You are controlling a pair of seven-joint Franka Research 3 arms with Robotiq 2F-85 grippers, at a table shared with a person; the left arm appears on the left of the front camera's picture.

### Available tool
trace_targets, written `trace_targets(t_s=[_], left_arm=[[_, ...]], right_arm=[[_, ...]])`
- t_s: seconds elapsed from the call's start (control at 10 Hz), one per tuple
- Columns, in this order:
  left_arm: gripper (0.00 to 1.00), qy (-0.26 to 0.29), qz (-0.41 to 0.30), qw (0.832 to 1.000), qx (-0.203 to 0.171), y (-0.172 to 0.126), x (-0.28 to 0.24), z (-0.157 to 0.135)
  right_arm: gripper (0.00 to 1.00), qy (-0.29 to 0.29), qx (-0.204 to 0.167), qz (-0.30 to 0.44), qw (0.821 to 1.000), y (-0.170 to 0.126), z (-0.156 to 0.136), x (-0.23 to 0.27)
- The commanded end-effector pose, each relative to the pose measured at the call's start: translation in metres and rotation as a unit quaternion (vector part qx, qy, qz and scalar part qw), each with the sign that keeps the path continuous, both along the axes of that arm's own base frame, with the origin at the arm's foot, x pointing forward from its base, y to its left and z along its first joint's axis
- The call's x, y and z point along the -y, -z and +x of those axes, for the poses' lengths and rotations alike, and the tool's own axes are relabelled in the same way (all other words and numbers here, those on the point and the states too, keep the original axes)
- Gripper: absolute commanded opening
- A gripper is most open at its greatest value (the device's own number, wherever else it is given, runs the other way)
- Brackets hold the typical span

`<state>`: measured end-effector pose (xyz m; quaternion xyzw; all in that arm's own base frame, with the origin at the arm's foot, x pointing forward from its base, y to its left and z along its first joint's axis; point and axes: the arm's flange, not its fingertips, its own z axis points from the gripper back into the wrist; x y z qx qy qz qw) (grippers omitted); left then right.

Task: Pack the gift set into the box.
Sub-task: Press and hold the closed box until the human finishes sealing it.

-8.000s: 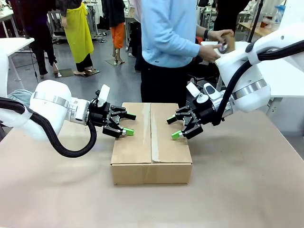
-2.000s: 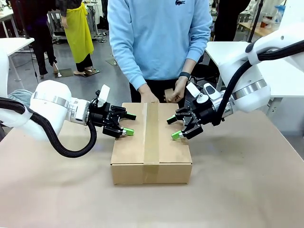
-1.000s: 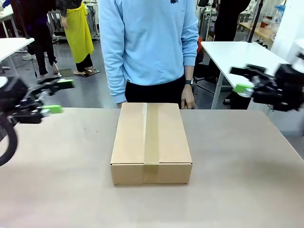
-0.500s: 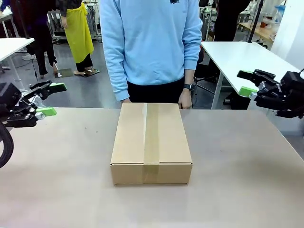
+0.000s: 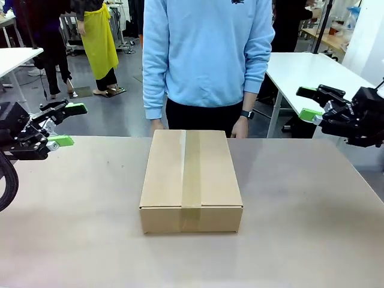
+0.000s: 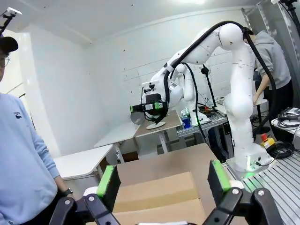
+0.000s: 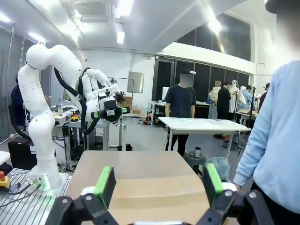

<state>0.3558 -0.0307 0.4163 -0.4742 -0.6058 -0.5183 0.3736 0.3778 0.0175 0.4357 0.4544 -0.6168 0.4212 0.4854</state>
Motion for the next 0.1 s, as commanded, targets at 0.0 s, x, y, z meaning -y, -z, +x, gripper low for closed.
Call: trace_targets(t_s=[0.0], left_arm=[[1.0,-0.003,-0.001,1.0,-0.006,-0.0028,-0.0005,-0.0003]], right_arm=[[1.0,-0.006,-0.009,0.001,1.0,-0.0047,-0.0002,0.0034]])
